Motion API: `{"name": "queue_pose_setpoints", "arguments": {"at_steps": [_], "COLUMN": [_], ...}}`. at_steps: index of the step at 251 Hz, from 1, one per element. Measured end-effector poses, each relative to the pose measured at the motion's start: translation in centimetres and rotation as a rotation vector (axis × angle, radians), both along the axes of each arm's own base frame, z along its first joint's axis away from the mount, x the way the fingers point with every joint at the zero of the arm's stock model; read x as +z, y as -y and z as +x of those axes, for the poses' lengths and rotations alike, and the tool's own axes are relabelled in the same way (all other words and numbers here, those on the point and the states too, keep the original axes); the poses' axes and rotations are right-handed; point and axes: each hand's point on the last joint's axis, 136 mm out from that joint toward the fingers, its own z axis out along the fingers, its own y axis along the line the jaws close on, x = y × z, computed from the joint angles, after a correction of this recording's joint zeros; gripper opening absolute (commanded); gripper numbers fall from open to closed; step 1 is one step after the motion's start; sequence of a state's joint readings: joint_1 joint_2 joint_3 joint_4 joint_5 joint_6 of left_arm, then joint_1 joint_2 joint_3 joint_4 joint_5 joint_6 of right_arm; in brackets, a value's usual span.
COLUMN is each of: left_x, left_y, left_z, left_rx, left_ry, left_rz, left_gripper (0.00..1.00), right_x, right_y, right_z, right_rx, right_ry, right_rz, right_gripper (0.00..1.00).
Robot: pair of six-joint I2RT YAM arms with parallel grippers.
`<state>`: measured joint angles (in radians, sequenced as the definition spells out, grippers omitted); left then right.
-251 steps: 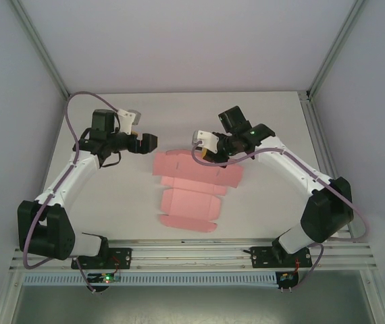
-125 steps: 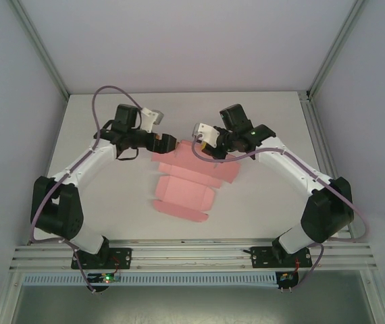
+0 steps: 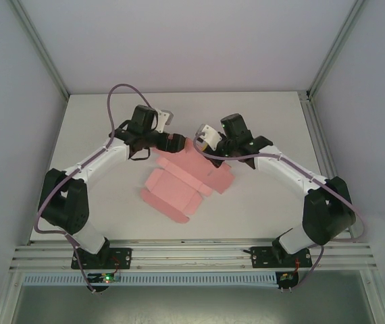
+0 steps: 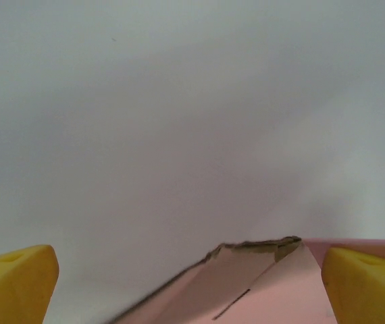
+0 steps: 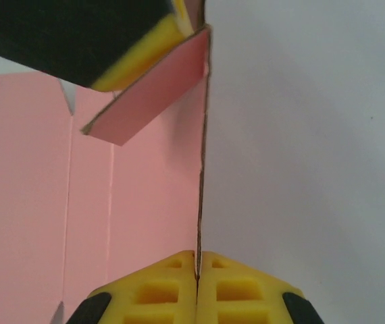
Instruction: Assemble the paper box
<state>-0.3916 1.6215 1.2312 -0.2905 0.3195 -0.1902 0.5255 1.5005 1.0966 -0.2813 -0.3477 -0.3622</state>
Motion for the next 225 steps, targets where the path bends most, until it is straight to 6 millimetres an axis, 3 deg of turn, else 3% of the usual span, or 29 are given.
{"name": "queue_pose_setpoints", "arguments": {"at_steps": [52, 107, 152, 180, 225], "left_x": [1.0, 1.5, 2.1, 3.1, 4.4], "left_y": [0.1, -0.9, -4.2, -7.8, -13.6], "left_z": [1.7, 2.0, 1.2, 0.3, -0.7], "left_rx": [0.16, 0.263, 0.36, 0.439, 0.583], "left_ry": [0.032, 0.073, 0.07, 0.074, 0.081], "left_rz": [-0.04, 0.022, 0.09, 0.084, 0.046], "left_gripper": [1.0, 1.0, 1.0, 1.0, 1.0], "right_x": [0.9, 1.5, 3.8, 5.0, 5.3], "right_y": [-1.5, -1.0, -0.1, 0.8, 1.5], "right_z": [0.7, 1.7, 1.7, 1.3, 0.8], "right_rx": [-0.176, -0.272, -0.284, -0.271, -0.244], "right_ry": [0.065, 0.088, 0.143, 0.198, 0.259], "right_rz": [0.031, 0.044, 0.101, 0.111, 0.077], "right_gripper": [0.0, 0.0, 0.0, 0.0, 0.0]}}
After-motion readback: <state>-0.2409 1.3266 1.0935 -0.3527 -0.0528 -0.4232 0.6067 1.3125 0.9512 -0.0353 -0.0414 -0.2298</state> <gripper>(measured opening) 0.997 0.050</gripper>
